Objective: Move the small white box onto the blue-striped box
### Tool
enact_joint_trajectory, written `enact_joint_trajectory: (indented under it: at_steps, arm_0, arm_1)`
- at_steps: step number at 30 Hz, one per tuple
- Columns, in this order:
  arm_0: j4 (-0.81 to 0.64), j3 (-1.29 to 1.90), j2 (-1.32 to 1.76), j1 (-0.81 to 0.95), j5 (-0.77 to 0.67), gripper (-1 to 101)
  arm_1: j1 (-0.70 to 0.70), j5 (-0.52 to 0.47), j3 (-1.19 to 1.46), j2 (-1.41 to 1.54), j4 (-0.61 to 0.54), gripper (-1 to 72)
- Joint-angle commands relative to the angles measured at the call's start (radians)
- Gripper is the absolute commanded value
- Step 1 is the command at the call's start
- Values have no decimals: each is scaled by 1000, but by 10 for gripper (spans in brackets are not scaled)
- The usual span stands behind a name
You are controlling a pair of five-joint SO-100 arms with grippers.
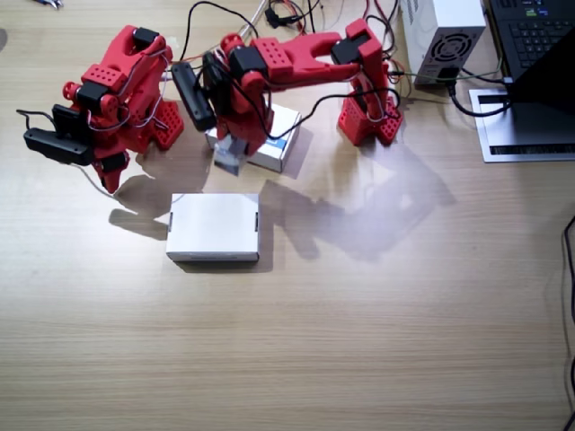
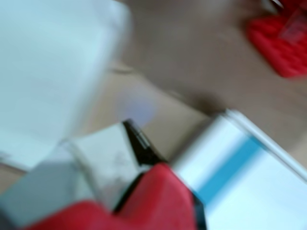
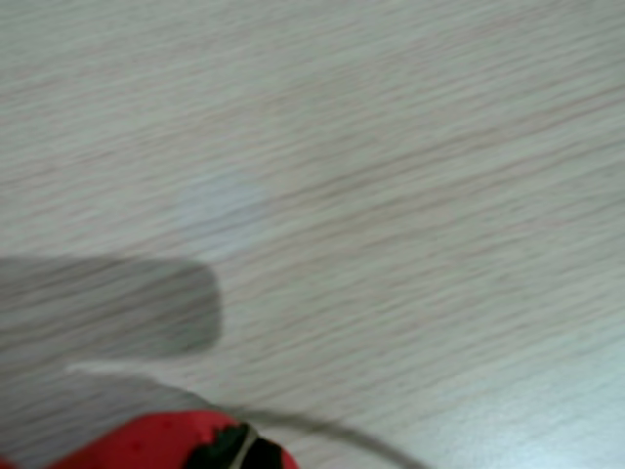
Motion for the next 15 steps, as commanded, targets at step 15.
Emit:
enact_joint_trajectory:
  at_steps: [15]
  arm_0:
    - [-129, 411, 247, 373, -210, 292]
  arm_1:
    - [-3, 18, -17, 38, -5, 61]
